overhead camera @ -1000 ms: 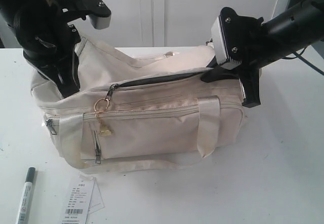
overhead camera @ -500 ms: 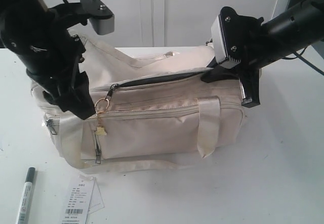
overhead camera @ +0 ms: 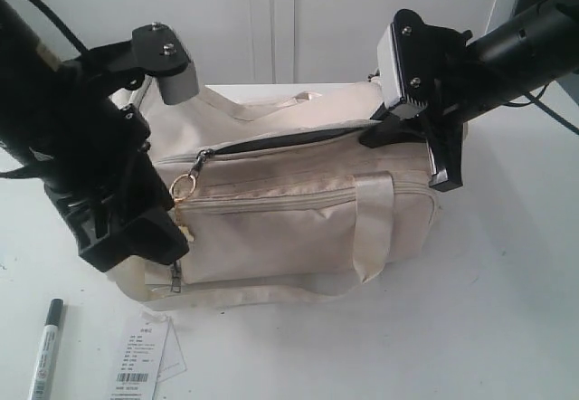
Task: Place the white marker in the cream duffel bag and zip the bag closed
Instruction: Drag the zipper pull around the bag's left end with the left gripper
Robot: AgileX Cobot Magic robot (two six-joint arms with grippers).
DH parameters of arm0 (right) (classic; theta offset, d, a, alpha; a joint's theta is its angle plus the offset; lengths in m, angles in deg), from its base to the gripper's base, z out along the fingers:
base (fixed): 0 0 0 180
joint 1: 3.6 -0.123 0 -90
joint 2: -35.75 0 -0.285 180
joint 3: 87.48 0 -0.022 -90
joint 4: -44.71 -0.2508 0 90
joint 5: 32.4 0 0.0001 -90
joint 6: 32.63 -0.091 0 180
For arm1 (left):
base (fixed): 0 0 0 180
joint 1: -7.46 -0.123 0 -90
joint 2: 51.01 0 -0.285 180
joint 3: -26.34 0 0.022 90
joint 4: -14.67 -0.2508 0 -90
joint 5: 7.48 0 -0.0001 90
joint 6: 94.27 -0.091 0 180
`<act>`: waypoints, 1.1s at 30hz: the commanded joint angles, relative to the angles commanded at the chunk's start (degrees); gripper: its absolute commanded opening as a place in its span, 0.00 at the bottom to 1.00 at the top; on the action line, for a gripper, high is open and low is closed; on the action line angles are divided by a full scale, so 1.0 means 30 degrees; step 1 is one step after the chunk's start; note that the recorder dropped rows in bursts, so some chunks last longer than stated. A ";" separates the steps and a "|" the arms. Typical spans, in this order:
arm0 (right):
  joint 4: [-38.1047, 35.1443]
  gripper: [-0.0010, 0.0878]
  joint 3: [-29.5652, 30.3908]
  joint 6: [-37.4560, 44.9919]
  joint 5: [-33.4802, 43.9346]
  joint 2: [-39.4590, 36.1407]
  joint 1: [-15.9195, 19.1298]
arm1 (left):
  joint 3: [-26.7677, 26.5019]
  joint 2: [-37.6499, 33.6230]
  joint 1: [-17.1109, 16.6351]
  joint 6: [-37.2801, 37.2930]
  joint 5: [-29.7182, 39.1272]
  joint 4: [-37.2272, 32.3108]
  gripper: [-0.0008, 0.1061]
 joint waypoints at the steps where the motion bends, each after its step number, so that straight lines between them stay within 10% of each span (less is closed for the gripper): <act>1: 0.0000 0.01 0.0000 0.0000 0.0000 0.0000 0.0000 | 0.0400 0.0257 0.0351 0.1137 -0.0666 -0.1068 0.55; 7: 0.0000 0.01 0.0000 0.0000 -0.0047 0.0000 0.0000 | 0.3274 0.0684 0.2015 0.9002 -0.3991 -0.7951 0.55; 20: 0.0000 0.01 0.0000 -0.0337 -0.0215 0.0000 0.0000 | 0.4155 0.0643 0.4140 1.5193 -0.6249 -1.6678 0.55; 33: 0.0000 0.01 0.0000 -0.0510 -0.0336 0.0000 0.0000 | 0.4155 -0.1218 0.4107 1.7264 -0.7692 -1.6727 0.72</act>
